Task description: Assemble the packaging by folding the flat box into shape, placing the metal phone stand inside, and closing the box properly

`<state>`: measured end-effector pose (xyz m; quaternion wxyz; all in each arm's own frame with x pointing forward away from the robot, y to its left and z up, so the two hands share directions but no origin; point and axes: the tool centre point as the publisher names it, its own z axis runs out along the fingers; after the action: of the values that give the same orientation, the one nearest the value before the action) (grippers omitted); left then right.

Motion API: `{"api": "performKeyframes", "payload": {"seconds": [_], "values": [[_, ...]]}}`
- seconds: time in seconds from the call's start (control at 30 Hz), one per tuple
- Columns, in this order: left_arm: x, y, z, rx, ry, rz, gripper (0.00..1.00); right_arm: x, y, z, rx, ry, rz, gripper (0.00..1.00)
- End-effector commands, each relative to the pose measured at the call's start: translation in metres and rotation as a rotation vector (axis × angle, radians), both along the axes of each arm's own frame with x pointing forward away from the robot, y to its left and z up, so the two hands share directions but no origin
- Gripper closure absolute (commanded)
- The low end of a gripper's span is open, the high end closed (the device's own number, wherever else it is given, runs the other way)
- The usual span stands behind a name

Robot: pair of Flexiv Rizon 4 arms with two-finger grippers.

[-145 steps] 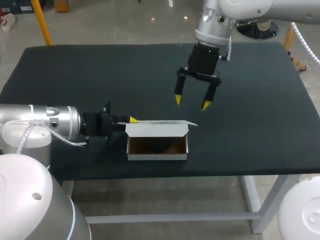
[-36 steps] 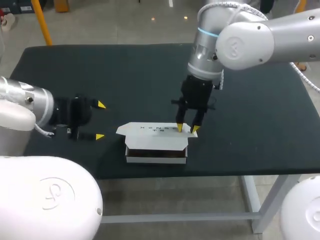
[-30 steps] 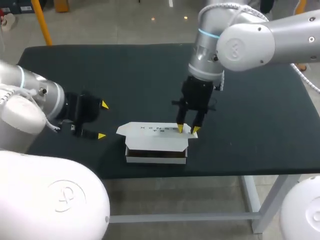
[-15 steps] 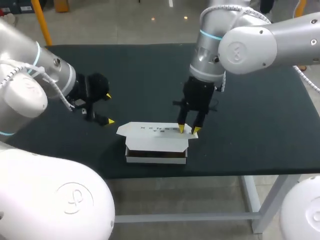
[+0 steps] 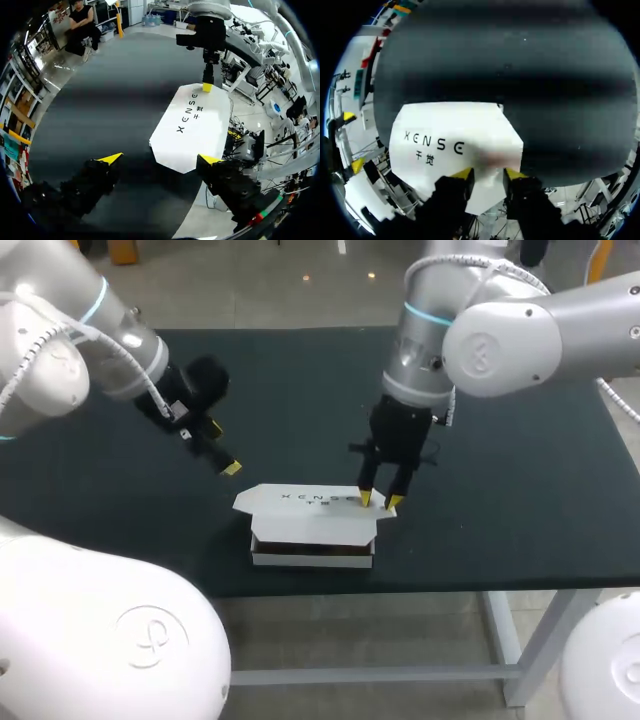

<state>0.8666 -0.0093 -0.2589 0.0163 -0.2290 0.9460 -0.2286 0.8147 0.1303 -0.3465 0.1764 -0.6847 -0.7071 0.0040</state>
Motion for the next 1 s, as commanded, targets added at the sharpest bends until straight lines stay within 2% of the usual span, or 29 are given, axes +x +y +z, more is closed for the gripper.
{"api": "performKeyframes", "payload": {"seconds": [0.03,0.07,0.5,0.53,0.57,0.6,0.67,0.7,0.73,0.77,1.0], "values": [[0.016,-0.012,-0.018,0.122,0.312,0.558,0.0,-0.003,0.001,-0.002,-0.006,-0.011,-0.004,0.58],[0.016,-0.013,-0.02,0.181,0.283,0.725,0.0,-0.003,0.001,-0.002,-0.008,-0.013,-0.005,0.58],[0.016,-0.013,-0.02,0.181,0.283,0.725,0.0,-0.003,0.0,-0.002,-0.007,-0.033,-0.02,0.58],[0.023,-0.016,-0.018,0.162,0.357,0.804,0.0,-0.003,0.0,-0.002,-0.006,-0.033,-0.022,0.58],[0.025,-0.019,-0.021,0.18,0.358,0.856,0.0,-0.003,0.0,-0.002,-0.006,-0.034,-0.023,0.58],[0.027,-0.021,-0.024,0.185,0.412,0.898,0.0,-0.003,0.0,-0.003,-0.006,-0.035,-0.023,0.58],[0.031,-0.022,-0.028,0.166,0.559,0.968,0.0,-0.003,0.001,-0.004,-0.009,-0.039,-0.026,0.58],[0.032,-0.021,-0.031,0.16,0.603,1.01,0.0,-0.003,0.001,-0.004,-0.009,-0.039,-0.026,0.58],[0.032,-0.021,-0.034,0.165,0.613,1.083,0.0,-0.003,0.001,-0.004,-0.009,-0.039,-0.026,0.58],[0.033,-0.02,-0.037,0.168,0.595,1.218,0.0,-0.003,0.001,-0.005,-0.01,-0.04,-0.026,0.58],[0.033,-0.02,-0.037,0.168,0.595,1.218,0.0,-0.002,-0.003,-0.003,-0.006,-0.049,-0.033,0.59]]}}
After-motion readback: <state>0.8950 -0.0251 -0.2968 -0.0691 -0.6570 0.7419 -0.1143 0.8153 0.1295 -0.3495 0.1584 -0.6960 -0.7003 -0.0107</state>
